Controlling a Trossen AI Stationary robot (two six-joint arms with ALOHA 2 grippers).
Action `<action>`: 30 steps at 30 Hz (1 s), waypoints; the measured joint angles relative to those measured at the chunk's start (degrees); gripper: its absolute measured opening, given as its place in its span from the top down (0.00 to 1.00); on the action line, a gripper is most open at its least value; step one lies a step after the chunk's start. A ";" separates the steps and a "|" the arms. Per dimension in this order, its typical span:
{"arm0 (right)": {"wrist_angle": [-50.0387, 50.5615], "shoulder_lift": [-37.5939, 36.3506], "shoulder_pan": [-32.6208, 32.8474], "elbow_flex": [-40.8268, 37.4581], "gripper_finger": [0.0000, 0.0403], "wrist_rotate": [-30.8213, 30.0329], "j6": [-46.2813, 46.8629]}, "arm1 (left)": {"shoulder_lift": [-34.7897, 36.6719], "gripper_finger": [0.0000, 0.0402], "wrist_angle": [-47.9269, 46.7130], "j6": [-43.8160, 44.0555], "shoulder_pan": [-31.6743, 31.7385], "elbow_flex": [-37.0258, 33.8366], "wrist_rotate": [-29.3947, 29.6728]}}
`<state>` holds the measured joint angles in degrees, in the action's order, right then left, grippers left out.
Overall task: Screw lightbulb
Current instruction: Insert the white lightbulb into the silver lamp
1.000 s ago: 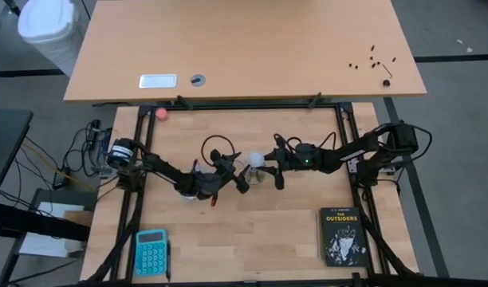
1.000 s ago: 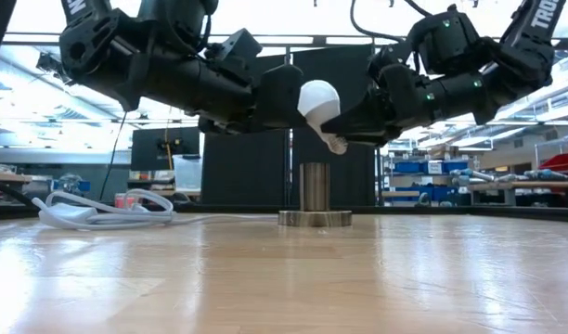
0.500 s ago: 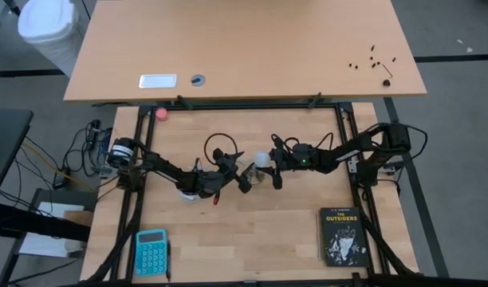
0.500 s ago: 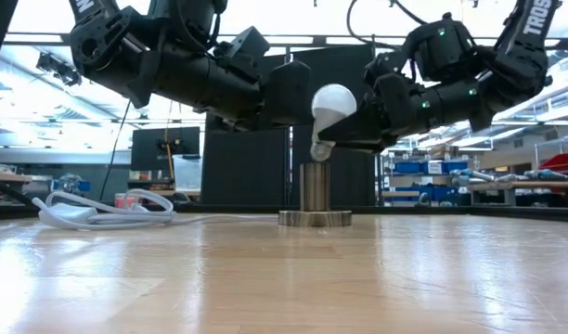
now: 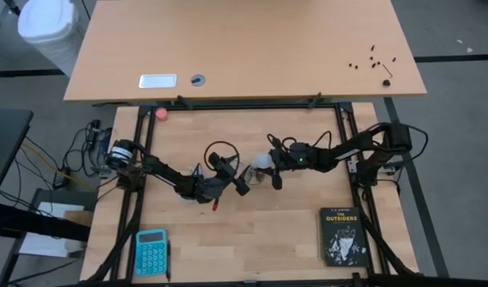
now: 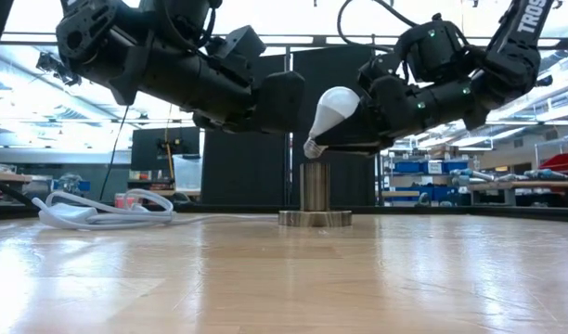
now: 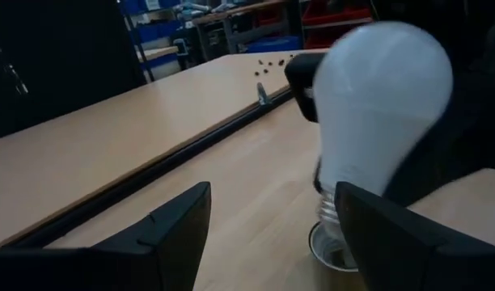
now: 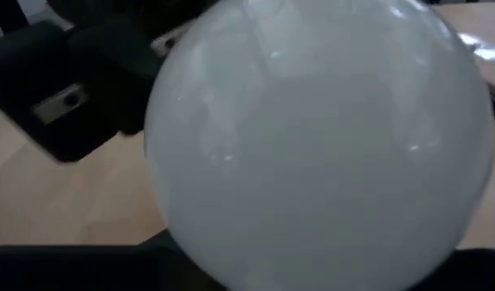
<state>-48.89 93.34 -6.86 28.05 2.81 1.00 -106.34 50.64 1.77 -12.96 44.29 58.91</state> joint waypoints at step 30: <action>33.02 -5.38 -2.88 11.23 0.59 5.83 -5.14 | -1.08 0.32 -8.95 12.72 4.74 -2.24 -26.90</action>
<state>-15.88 87.96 -9.74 39.29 8.64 -4.14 -107.42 41.70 14.49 -8.21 42.06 32.02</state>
